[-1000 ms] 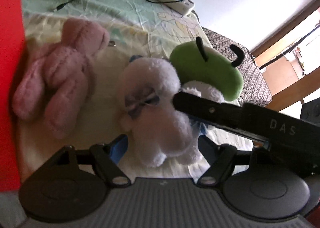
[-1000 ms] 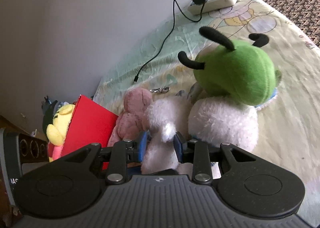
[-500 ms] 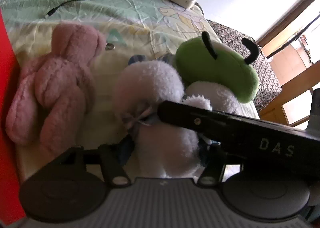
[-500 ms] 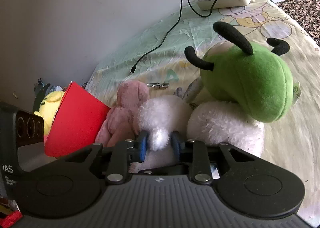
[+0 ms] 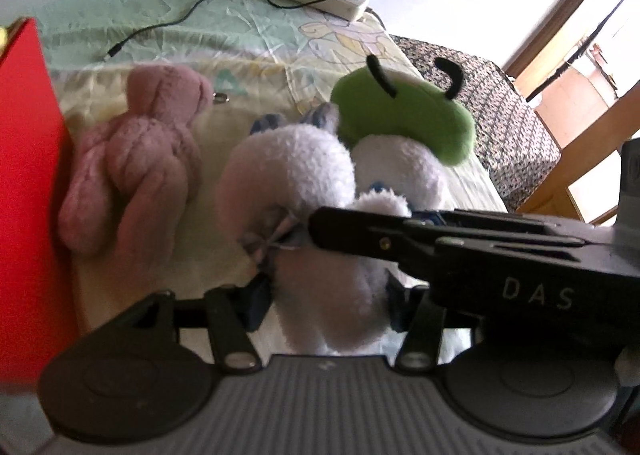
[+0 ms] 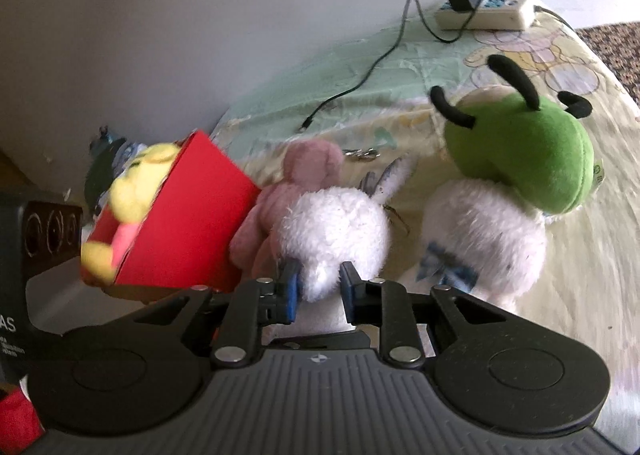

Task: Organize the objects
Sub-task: 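Lift the white bunny with the right gripper and carry it to the box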

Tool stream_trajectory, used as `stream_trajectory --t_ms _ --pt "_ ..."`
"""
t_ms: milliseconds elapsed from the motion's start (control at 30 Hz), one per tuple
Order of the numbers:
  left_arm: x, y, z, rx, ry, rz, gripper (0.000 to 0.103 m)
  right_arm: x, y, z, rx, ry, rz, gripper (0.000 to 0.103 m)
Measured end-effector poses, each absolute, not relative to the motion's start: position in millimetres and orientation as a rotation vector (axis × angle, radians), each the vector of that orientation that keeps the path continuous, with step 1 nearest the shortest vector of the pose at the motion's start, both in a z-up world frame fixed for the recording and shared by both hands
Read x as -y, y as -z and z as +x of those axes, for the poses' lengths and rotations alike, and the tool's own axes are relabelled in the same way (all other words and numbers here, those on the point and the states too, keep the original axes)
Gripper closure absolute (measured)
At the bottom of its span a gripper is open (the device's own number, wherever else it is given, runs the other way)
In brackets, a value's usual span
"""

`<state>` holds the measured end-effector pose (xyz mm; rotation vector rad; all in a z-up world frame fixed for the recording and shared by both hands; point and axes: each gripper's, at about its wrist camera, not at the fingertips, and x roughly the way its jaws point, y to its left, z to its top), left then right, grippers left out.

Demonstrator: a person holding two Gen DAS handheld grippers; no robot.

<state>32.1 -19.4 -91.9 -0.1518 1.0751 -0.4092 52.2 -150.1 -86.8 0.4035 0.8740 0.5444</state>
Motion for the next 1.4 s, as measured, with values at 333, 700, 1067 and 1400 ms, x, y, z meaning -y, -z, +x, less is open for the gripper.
stream_trajectory --t_ms 333,700,1067,1400 --pt "0.2 78.8 -22.5 -1.062 0.390 -0.128 0.046 129.9 73.5 19.8 -0.895 -0.673 0.331 0.079" --pt "-47.4 74.8 -72.5 -1.082 0.270 -0.197 0.046 78.4 66.1 2.5 -0.960 -0.891 0.232 0.079" --pt "-107.2 72.8 -123.5 -1.124 0.064 -0.278 0.046 7.8 73.2 -9.6 -1.057 -1.151 0.184 0.079" --pt "-176.3 43.5 -164.4 -1.052 -0.080 -0.318 0.046 -68.0 51.4 -23.2 -1.007 -1.325 0.160 0.079"
